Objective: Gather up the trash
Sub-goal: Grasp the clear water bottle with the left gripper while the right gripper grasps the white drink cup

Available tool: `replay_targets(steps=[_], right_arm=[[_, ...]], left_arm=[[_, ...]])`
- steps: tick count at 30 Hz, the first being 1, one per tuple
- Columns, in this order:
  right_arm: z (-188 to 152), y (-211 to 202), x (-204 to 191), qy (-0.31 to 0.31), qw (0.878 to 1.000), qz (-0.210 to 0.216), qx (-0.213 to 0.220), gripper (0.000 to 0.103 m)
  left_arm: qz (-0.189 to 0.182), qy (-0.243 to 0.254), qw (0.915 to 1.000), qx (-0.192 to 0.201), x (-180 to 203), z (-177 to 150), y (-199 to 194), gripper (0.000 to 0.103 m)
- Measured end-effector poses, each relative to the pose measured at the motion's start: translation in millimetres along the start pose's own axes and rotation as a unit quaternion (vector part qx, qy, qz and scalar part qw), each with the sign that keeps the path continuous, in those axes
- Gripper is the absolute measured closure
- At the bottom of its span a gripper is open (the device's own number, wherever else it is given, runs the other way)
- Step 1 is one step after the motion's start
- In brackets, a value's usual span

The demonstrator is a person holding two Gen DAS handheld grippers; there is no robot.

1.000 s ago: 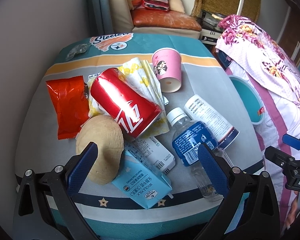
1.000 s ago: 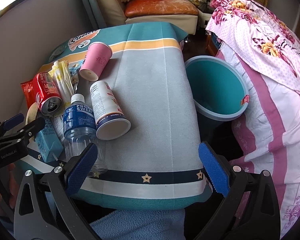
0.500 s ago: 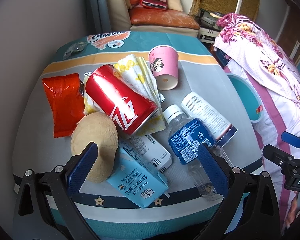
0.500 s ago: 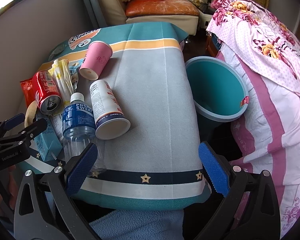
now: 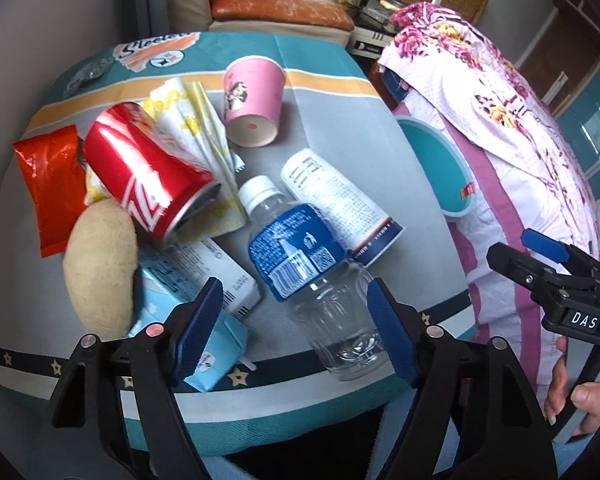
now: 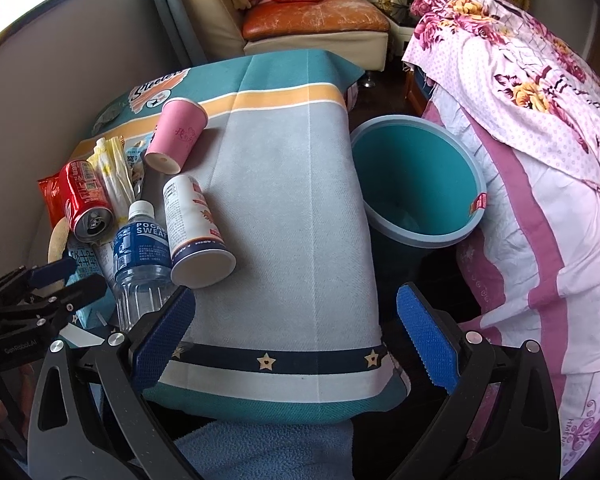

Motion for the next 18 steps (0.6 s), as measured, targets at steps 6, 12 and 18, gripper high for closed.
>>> replay_targets(steps=[6,12,18], right_arm=[[1,4,14,0.014,1.0,0.016,-0.008,0.006],[2,13,28,0.033,0.999,0.027,-0.022,0.006],[4,25,32,0.043,0.997,0.04,-0.043,0.006]], left_arm=[[0.009,0.014,0.999,-0.043,20,-2,29,0.028],[0.009,0.012,0.9981,-0.06,26,1,48,0.024],[-0.012,0.008,0.9962,-0.086,30,-1,70,0.022]])
Point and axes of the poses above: each gripper's, at about its wrist camera, not at the fingertips, and y roughly the way its jaws point, x to its right, z to its top, the point moved 10 cm from there along y, roughly the way its jaws point, and after that the axes turned 11 degrees about y, right-handed, at the moved point
